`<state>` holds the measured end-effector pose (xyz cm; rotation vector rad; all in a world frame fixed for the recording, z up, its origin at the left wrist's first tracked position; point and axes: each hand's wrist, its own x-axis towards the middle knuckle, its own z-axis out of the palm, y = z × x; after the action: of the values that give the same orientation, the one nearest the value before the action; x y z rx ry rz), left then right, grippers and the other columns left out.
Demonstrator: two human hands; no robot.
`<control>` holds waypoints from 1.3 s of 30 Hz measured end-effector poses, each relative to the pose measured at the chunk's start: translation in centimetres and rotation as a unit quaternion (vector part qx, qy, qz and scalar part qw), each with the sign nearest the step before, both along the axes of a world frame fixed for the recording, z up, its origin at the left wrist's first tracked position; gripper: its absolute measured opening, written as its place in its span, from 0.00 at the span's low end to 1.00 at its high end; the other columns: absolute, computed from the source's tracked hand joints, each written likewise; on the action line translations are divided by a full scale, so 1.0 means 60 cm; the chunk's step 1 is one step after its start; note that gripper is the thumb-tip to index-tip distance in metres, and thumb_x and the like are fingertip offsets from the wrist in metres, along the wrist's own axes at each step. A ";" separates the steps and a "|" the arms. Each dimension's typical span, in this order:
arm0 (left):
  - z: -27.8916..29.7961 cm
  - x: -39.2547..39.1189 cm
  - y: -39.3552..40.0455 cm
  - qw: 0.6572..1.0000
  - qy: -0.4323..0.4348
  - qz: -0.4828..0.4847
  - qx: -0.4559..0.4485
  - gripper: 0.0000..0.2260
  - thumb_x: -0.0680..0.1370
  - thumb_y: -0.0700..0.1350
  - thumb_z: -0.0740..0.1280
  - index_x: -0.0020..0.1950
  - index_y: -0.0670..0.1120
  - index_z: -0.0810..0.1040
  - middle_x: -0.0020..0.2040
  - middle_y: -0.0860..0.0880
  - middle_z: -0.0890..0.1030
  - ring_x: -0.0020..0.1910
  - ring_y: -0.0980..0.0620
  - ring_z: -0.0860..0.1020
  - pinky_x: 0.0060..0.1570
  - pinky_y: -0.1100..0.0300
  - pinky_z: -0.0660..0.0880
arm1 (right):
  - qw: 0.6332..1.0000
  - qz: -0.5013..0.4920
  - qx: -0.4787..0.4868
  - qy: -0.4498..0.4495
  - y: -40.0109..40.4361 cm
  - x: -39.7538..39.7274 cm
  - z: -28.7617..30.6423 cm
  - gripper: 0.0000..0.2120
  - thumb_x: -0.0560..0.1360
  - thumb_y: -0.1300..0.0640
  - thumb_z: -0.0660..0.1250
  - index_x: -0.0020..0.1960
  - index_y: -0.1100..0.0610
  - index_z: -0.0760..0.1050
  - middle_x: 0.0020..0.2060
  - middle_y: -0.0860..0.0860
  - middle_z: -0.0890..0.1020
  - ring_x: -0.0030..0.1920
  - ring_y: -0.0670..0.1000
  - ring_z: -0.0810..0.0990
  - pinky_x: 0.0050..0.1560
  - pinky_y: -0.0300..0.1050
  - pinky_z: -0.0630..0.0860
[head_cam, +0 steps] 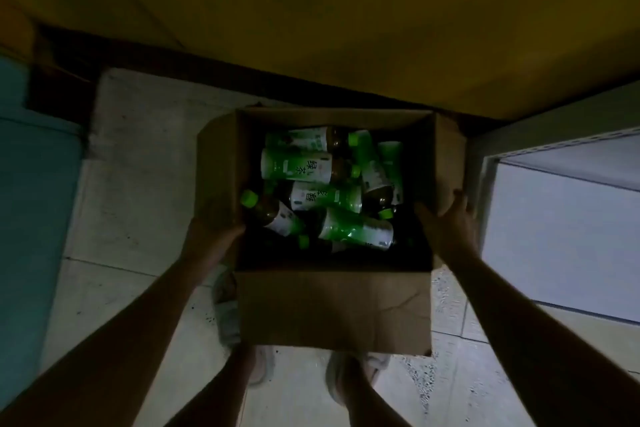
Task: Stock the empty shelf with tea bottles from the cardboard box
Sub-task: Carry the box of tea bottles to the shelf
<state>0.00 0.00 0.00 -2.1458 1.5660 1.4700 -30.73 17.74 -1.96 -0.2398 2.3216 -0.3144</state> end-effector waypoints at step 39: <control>0.850 0.123 -0.020 0.942 -0.072 -0.308 -0.111 0.06 0.75 0.43 0.65 0.45 0.41 0.75 0.43 0.41 0.79 0.42 0.41 0.79 0.39 0.53 0.78 | 0.999 -0.016 -0.047 -0.013 0.219 0.218 0.917 0.09 0.72 0.66 0.64 0.49 0.69 0.76 0.45 0.64 0.80 0.46 0.61 0.80 0.43 0.50 0.76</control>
<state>7.38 -1.18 50.99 -1.5650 2.1535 0.9470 -17.65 30.88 53.05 -0.2447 2.2898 -0.4401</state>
